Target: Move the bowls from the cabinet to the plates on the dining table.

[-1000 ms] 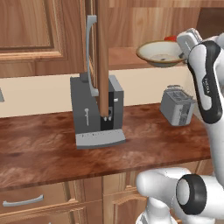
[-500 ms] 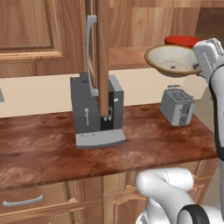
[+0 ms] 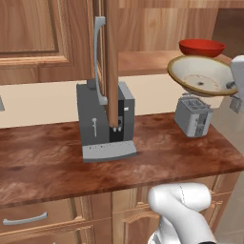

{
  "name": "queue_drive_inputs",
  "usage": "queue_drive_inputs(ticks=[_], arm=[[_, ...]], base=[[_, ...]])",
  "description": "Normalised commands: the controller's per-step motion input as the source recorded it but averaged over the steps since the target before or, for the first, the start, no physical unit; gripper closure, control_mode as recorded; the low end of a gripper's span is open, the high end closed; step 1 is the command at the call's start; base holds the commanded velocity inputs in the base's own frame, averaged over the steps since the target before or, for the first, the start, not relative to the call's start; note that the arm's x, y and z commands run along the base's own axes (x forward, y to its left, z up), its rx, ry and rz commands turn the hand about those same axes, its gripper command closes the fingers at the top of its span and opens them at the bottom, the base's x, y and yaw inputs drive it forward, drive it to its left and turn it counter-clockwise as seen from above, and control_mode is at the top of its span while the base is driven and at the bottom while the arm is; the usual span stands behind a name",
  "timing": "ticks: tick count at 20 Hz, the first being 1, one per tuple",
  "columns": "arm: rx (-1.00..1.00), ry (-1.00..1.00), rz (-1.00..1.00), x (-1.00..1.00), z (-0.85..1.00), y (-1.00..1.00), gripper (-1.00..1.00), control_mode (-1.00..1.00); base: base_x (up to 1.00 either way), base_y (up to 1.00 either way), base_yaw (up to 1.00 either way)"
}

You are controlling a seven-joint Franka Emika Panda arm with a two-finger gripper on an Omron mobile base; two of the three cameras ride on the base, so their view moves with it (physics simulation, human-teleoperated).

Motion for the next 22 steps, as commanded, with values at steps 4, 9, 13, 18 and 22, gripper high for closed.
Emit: queue_drive_inputs(ticks=[4,9,13,18,22], arm=[[0.02,0.0,0.0,-0.56,-0.07,0.0,1.0,-1.0],[0.0,0.05,0.0,-0.32,-0.17,0.0,1.0,-1.0],[0.0,0.1,0.0,-0.04,-0.18,0.0,1.0,-1.0],[0.0,0.08,0.0,-0.02,-0.08,0.0,1.0,-1.0],[0.0,0.09,0.0,-0.04,-0.08,0.0,1.0,-1.0]], base=[[0.0,0.0,0.0],[0.0,0.0,0.0],[0.0,0.0,0.0],[0.0,0.0,0.0],[0.0,0.0,0.0]])
